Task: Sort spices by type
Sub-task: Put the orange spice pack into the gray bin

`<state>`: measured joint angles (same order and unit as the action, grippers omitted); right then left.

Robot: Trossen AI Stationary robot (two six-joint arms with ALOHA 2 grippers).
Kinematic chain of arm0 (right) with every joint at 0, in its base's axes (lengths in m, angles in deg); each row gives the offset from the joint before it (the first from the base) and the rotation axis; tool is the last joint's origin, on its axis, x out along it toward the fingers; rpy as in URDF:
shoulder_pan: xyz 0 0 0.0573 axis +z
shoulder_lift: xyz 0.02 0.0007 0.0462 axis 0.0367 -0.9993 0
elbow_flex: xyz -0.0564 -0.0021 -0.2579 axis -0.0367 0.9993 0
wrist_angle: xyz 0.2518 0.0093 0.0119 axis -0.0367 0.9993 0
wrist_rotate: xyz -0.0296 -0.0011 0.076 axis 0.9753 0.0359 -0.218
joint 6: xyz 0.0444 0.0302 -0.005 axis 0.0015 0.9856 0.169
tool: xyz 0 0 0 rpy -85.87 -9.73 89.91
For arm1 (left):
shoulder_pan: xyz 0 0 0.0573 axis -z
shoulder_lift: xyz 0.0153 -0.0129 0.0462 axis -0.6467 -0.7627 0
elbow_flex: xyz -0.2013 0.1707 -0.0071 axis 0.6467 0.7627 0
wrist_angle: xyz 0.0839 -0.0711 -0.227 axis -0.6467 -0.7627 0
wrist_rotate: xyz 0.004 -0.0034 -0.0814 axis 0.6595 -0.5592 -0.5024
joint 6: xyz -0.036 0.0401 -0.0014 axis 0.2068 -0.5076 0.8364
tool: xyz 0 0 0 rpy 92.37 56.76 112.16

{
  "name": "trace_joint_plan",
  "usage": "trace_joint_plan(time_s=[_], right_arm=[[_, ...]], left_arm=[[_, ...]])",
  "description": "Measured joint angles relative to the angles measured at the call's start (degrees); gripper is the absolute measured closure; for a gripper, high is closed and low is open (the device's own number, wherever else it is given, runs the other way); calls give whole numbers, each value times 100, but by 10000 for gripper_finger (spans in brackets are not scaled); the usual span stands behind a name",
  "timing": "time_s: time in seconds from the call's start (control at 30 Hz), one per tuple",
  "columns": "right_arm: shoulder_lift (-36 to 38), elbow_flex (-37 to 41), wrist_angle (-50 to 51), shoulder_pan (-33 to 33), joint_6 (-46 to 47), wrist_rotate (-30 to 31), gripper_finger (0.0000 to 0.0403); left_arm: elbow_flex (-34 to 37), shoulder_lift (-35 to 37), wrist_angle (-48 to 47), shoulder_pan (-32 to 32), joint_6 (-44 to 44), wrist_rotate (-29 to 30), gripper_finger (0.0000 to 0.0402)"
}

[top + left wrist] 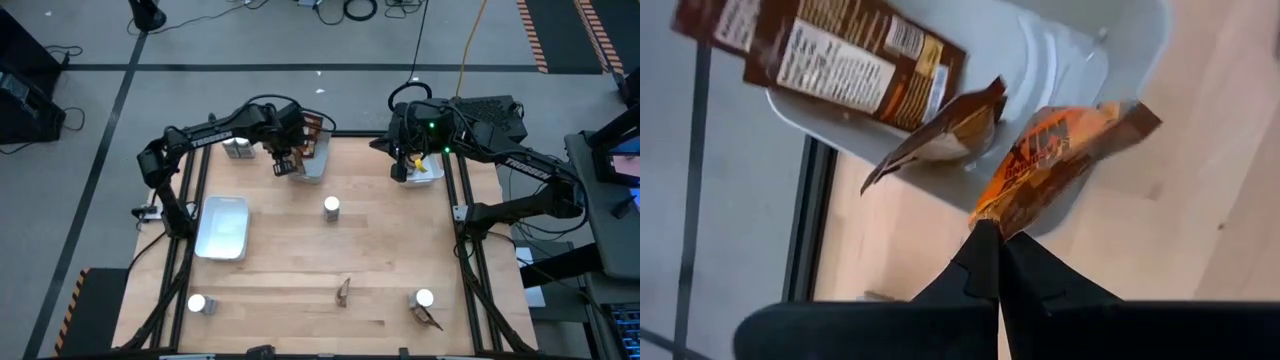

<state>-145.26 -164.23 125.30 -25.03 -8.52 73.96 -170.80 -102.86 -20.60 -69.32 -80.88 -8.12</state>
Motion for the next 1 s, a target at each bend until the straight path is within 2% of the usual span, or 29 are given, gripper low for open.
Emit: trace_joint_plan(time_s=[0.4,0.73,1.0], right_arm=[[0,0,15,-1,-46,0,403],[0,0,-20,-1,-123,-2,403],[-2,0,-15,-1,-52,-2,403]], left_arm=[[0,-75,-154,-257,-73,38,401],[0,-494,-213,-8,-610,321,401],[2,-535,-1,41,-931,414,394]])
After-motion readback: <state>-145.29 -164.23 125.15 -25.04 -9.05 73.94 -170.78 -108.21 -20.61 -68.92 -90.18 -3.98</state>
